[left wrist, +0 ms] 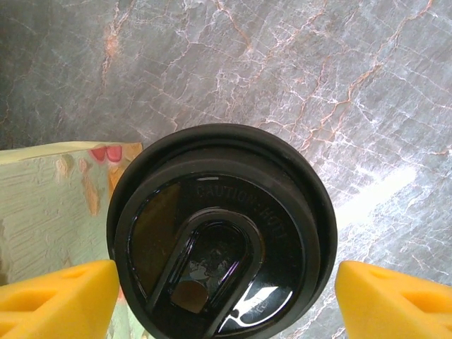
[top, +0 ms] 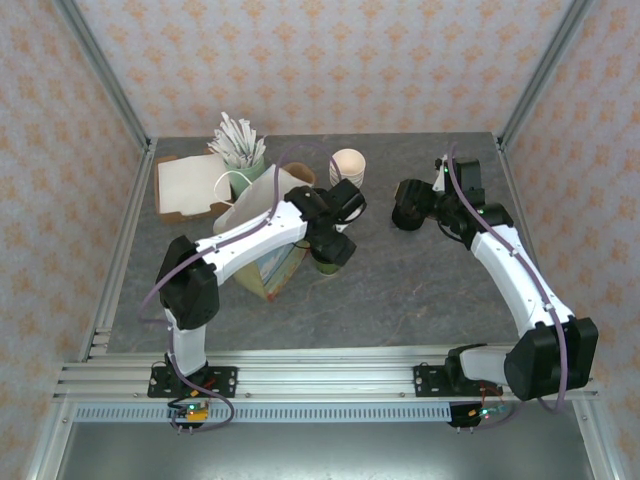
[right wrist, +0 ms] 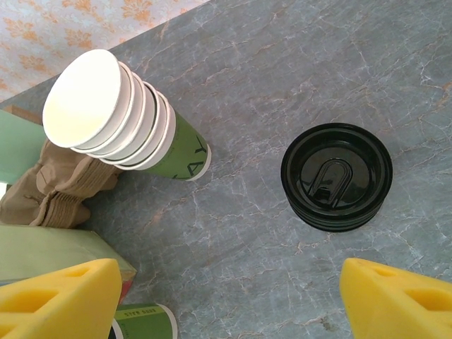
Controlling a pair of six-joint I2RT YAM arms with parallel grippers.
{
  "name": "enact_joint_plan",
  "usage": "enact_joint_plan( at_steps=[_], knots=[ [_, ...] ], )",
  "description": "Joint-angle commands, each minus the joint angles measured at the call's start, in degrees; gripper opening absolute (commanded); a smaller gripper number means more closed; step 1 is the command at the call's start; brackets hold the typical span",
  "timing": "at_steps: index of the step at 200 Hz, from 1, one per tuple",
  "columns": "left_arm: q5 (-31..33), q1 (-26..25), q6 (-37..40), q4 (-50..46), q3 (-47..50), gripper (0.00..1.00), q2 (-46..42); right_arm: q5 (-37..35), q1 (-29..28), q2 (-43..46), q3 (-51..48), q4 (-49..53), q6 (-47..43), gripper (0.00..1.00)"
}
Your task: Pack the takeout coffee
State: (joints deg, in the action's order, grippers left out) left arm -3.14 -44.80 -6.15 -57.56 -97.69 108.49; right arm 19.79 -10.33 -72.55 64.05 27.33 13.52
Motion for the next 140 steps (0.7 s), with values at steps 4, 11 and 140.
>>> enact_joint_plan(
  at_steps=[4, 11, 140],
  knots=[
    [-1.5, 1.0, 0.3, -1.8, -2.1, 0.79, 0.6, 0.6, 0.0, -0.3, -0.7, -1.3, 0.4, 0.82],
    [-1.6, 1.2, 0.3, -1.9, -2.2, 0.79, 0.5, 0.7, 0.0, -0.2, -0.7, -1.3, 0.4, 0.82],
    [-3.9, 2.5, 0.5, -2.0, -2.6, 0.81, 3.3, 0.9, 0.0, -0.2, -0.7, -1.3, 0.4, 0.82]
  ],
)
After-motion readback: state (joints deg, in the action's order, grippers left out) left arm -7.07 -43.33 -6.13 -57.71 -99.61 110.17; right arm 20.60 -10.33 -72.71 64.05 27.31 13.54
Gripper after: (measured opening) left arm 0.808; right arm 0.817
